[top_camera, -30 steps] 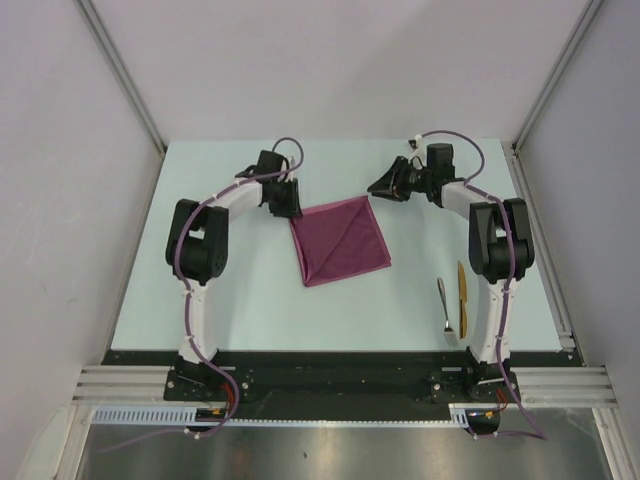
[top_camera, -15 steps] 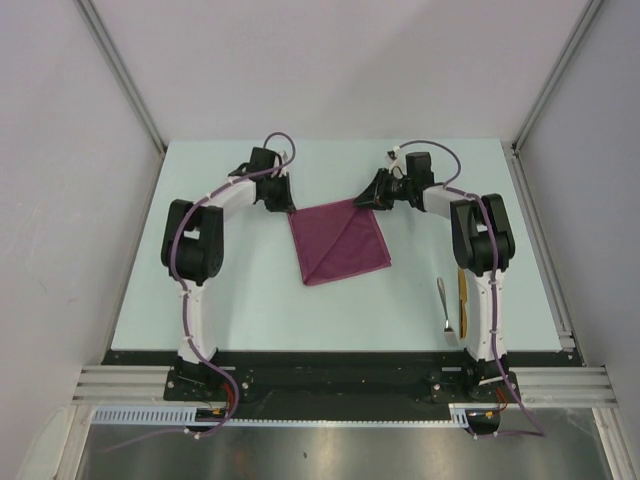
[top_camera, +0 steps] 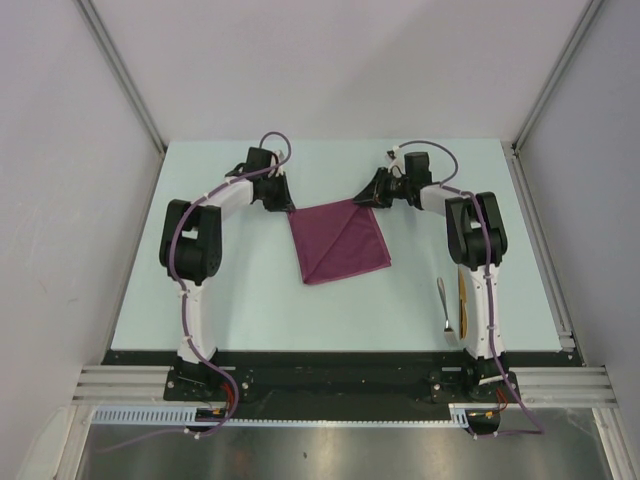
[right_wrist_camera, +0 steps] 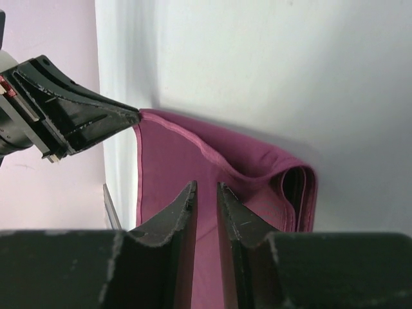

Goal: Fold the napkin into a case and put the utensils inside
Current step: Smooth out the upper triangle-folded napkin at the center of the board.

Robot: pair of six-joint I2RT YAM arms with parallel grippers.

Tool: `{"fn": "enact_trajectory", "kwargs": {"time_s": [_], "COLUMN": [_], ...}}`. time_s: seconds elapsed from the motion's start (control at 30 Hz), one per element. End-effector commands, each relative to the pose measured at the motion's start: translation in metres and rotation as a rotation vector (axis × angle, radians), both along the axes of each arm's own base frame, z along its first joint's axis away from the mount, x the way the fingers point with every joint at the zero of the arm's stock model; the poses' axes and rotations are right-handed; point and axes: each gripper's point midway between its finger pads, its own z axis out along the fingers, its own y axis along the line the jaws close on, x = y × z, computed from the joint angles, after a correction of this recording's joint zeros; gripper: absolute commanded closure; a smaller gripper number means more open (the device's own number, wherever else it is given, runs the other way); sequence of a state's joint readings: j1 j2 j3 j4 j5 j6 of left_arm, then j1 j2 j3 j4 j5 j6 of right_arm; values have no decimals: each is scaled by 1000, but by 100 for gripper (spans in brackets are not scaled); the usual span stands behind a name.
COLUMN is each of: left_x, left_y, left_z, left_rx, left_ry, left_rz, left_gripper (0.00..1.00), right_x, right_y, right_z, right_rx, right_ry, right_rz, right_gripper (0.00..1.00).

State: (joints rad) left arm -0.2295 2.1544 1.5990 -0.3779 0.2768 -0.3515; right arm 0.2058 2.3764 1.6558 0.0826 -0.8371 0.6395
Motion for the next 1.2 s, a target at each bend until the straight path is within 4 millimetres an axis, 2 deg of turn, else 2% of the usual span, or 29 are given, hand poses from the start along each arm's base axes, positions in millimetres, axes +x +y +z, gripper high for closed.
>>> {"fn": "enact_trajectory", "kwargs": {"time_s": [0.0, 0.13, 0.23, 0.37, 0.57, 0.6, 0.63, 0.67, 0.7, 0.77, 0.8, 0.83, 0.87, 0.9, 0.93, 0.97, 1.0, 1.03, 1.07, 1.1, 1.13, 1.17], "left_x": [5, 7, 8, 8, 8, 8, 6, 3, 2, -9, -15, -30, -36, -45, -65, -71, -81, -99, -105, -105, -110, -105], "left_y": [-3, 0, 1, 3, 10, 12, 12, 13, 15, 20, 20, 22, 20, 15, 13, 9, 3, -1, -6, -10, -15, -18], "left_z": [22, 27, 25, 21, 26, 29, 33, 35, 51, 55, 76, 66, 75, 78, 83, 87, 87, 83, 80, 82, 74, 75], "left_rx": [-44, -37, -29, -15, 16, 25, 30, 29, 33, 44, 30, 34, 18, 0, -18, -38, -63, -100, -135, -181, -209, -233], "left_ry": [-44, -52, -46, -33, -43, -47, -45, -46, -81, -85, -120, -90, -115, -120, -124, -147, -140, -120, -107, -111, -87, -93], "left_rz": [19, 35, 42, 50, 69, 74, 77, 77, 89, 101, 110, 112, 111, 109, 99, 91, 86, 62, 55, 68, 56, 58], "left_gripper": [82, 80, 81, 84, 83, 82, 70, 64, 54, 50, 49, 49, 49, 50, 51, 52, 58, 62, 65, 71, 73, 76], "right_x": [19, 28, 34, 39, 45, 46, 46, 46, 45, 45, 46, 44, 44, 44, 42, 43, 41, 35, 35, 30, 19, 12], "right_y": [-1, -4, -5, -3, -4, -1, -1, -2, -1, -2, -3, -3, -6, -8, -10, -14, -15, -18, -21, -22, -17, -15], "right_z": [11, 1, -4, -6, -6, -1, 0, 3, 11, 19, 32, 38, 41, 56, 58, 59, 75, 72, 76, 77, 84, 83], "right_rx": [17, 22, 37, 46, 62, 72, 73, 75, 76, 60, 58, 51, 30, 18, -11, -41, -53, -86, -115, -129, -137, -142], "right_ry": [-63, -53, -48, -42, -49, -50, -50, -49, -62, -56, -82, -79, -73, -97, -90, -93, -120, -108, -112, -108, -118, -113], "right_rz": [-2, -5, 0, 8, 11, 19, 20, 19, 20, 7, 10, 9, -8, -13, -14, -33, -36, -32, -52, -54, -38, -34], "right_gripper": [78, 78, 78, 78, 78, 78, 78, 78, 77, 76, 75, 73, 71, 69, 67, 65, 64, 62, 61, 61, 59, 58]}}
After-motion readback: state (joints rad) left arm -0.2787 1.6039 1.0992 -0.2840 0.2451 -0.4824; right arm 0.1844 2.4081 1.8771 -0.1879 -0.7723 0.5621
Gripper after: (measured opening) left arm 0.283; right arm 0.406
